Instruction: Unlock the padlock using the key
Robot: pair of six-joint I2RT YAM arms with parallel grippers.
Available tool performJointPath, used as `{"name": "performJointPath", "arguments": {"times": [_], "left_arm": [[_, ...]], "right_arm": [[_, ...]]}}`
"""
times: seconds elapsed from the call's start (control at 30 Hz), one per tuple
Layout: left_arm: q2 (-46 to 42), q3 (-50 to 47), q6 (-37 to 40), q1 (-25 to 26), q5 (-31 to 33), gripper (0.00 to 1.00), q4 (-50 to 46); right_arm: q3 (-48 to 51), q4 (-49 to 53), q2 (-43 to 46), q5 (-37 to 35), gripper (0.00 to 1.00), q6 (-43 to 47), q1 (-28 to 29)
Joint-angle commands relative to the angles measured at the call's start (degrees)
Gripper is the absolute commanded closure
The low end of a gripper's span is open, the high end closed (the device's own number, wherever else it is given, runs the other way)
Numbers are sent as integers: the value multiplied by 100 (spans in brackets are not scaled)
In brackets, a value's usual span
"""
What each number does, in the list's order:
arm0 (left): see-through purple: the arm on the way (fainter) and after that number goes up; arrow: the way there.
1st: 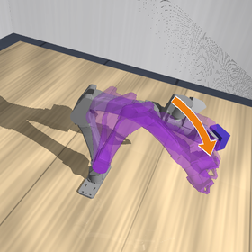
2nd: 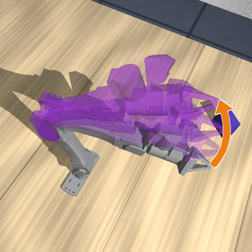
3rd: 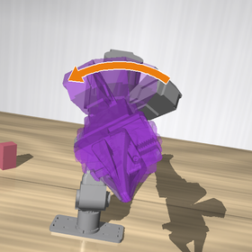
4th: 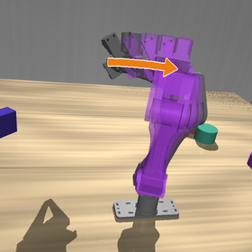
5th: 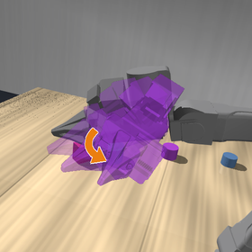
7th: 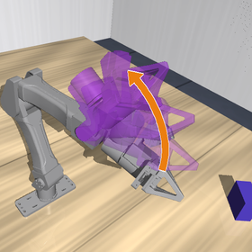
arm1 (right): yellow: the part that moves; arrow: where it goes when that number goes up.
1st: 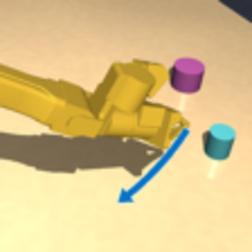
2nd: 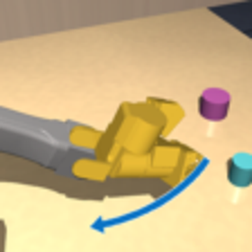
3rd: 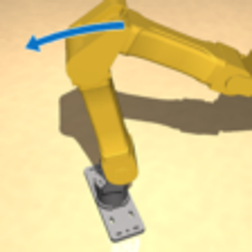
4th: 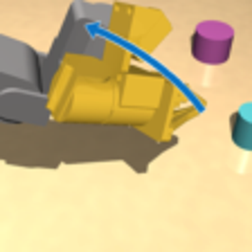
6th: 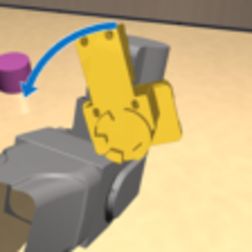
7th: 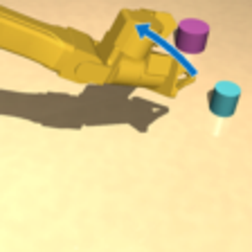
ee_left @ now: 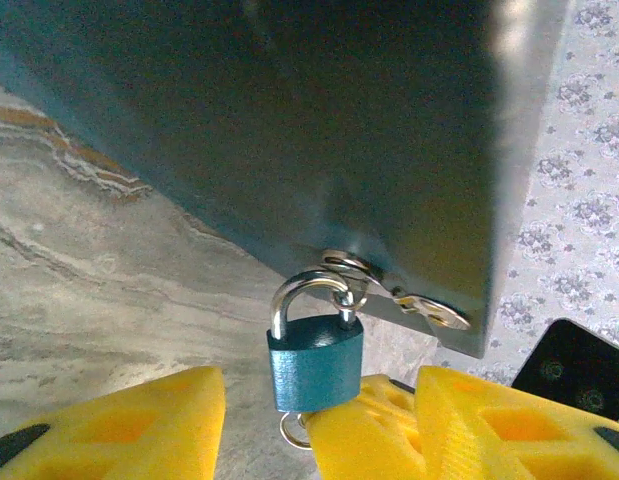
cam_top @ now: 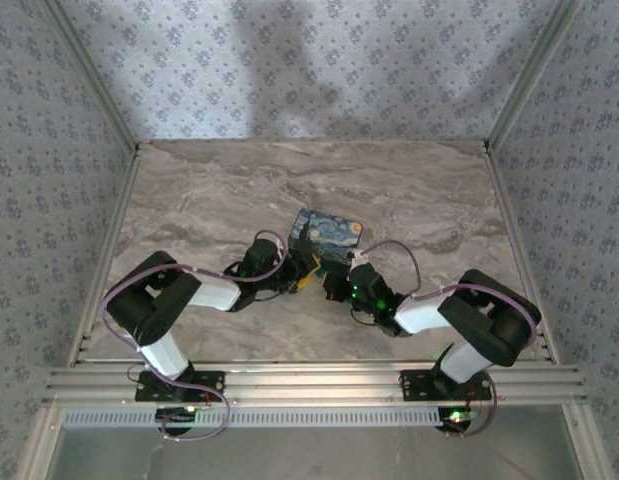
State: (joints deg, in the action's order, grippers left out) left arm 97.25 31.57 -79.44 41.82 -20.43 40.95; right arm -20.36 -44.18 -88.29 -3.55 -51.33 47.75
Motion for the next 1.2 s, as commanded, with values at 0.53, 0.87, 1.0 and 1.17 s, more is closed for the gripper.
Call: {"name": "performJointPath", "arguments": {"times": [0.53, 0.87, 1.0, 1.17], "left_arm": [[321, 215, -291, 141, -1, 67, 423], [286, 279, -308, 133, 61, 86, 405], [200, 321, -266, 135, 104, 88, 283], [145, 382, -254, 136, 127, 89, 151]], "right_arm": [[-171, -87, 152, 385, 100, -1263, -168], [4, -464, 206, 558, 87, -1837, -249], [139, -175, 425, 453, 74, -1727, -283], [304, 634, 1029, 275, 61, -1234, -410]]}}
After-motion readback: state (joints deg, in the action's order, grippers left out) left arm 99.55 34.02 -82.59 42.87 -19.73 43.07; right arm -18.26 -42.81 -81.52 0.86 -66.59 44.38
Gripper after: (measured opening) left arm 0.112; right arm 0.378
